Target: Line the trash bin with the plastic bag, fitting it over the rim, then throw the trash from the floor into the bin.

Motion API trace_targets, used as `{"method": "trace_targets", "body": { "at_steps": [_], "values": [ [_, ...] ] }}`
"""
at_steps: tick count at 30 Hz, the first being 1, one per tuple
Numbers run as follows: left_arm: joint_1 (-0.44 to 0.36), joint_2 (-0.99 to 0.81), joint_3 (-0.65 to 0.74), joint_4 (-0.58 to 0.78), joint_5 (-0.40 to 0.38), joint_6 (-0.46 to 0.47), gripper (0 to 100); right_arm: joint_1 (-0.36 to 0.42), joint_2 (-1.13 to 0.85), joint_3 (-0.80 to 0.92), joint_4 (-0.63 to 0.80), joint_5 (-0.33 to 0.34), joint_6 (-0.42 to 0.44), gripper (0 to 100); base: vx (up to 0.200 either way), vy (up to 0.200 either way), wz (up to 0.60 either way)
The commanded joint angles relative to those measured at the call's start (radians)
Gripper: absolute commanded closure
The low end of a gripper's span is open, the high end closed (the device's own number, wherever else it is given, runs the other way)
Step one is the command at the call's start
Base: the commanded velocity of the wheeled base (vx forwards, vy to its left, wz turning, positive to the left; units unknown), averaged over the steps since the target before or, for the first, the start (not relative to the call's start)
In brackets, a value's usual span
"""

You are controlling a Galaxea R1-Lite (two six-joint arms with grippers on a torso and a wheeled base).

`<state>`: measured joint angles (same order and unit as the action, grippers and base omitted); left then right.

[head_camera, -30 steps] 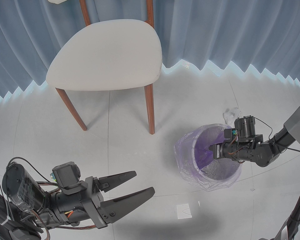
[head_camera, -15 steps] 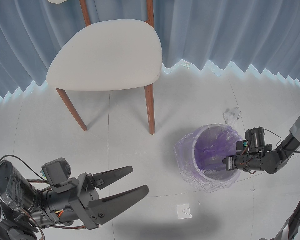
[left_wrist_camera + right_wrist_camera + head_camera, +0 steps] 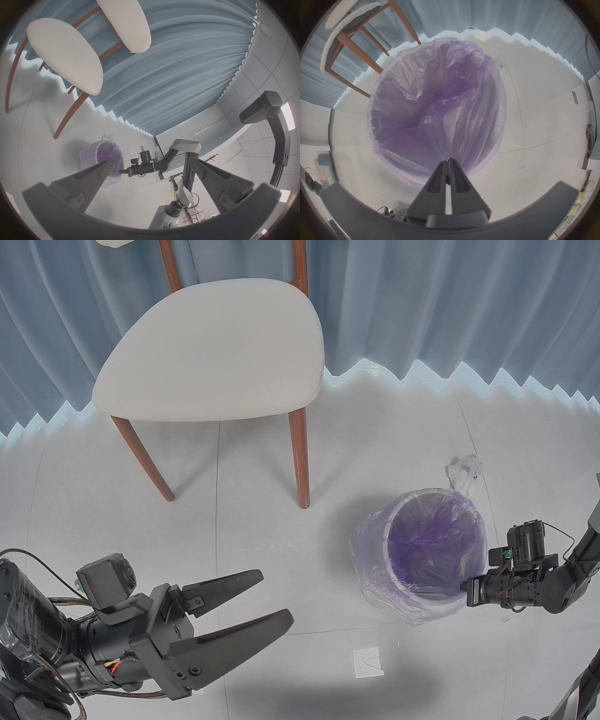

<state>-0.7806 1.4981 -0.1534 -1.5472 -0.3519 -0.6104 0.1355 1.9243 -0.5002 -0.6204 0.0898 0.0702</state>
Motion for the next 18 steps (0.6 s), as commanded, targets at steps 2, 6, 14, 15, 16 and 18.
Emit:
{"method": "trace_targets", "body": {
  "at_steps": [2,6,14,15,16,18],
  "values": [
    [0.000,-0.001,-0.003,-0.001,0.001,0.000,0,-0.001,-0.041,0.005,-0.120,0.005,0.011,100,0.000,0.000,0.00],
    [0.001,-0.001,-0.034,-0.001,0.010,0.000,0,0.001,-0.103,-0.001,-0.278,0.007,0.086,100,0.000,0.000,0.00],
    [0.055,-0.013,-0.132,-0.001,0.008,-0.075,0,-0.140,-0.200,-0.069,-0.314,0.033,0.395,100,0.000,0.000,0.00],
    [0.058,-0.015,-0.133,-0.001,0.008,-0.084,0,-0.155,-0.200,-0.069,-0.314,0.044,0.405,100,0.000,0.000,0.00],
    [0.072,-0.022,-0.137,-0.001,0.004,-0.097,0,-0.183,-0.199,-0.066,-0.314,0.073,0.434,100,0.000,0.000,0.00],
    [0.101,-0.033,-0.147,-0.001,-0.002,-0.100,0,-0.212,-0.197,-0.066,-0.315,0.111,0.488,100,0.000,-0.200,0.00]
  ]
}}
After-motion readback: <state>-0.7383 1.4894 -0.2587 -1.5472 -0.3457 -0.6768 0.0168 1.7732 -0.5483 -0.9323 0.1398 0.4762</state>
